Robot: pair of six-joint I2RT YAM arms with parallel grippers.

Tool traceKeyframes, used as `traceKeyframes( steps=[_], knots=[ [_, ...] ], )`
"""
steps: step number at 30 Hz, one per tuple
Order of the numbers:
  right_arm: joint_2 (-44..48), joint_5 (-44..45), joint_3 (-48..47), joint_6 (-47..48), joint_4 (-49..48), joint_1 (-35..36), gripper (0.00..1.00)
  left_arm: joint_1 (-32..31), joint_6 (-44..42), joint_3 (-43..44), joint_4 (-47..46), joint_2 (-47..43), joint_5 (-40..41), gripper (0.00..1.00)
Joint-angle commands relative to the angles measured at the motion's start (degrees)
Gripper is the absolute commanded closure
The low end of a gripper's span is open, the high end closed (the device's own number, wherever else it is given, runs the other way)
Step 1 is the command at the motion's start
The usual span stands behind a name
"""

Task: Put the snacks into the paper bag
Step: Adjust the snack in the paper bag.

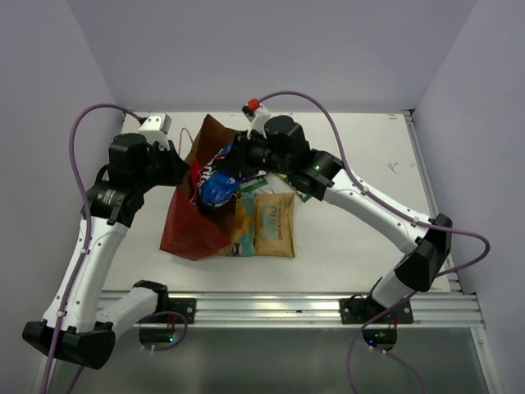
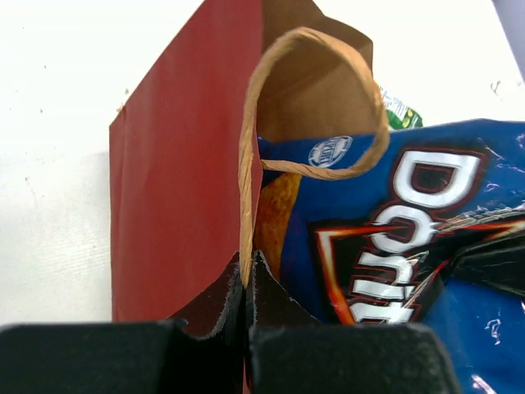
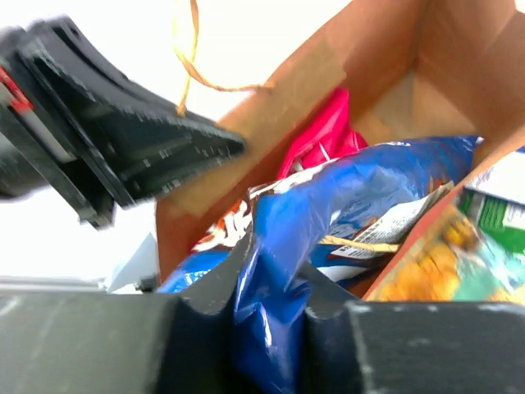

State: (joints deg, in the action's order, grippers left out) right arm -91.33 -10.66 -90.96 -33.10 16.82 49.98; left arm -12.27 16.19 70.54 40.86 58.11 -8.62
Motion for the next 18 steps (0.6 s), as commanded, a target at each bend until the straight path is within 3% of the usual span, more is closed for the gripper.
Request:
traceKeyframes(
  steps=[1,3,6,11,18],
  knots=[
    [-3.31,3.18,-5.98,2.16,2.77,1.70,0.79,1.46,4.11,2.59,-3.95,-2.29,-0.79,1.00],
    [-5.16,4.59,-9.23,2.60,5.67,3.10,0.77,4.17,5.43,0.40,-4.30,-3.69,-1.13,1.00],
    [-8.25,5.11,-12.49,3.13,8.13,3.99,0.64,10.76,6.31,-3.29,-6.23,-5.37,-5.87,1.00],
    [-8.43,6.35,-13.19,4.01,9.11,4.16,0.39,12.09,6.93,-7.26,-6.58,-5.99,-3.95,1.00],
    [-5.71,8.19,-13.46,6.91,9.72,4.16,0.31,12.18,6.14,-8.85,-8.51,-6.16,-4.91,1.00]
  ],
)
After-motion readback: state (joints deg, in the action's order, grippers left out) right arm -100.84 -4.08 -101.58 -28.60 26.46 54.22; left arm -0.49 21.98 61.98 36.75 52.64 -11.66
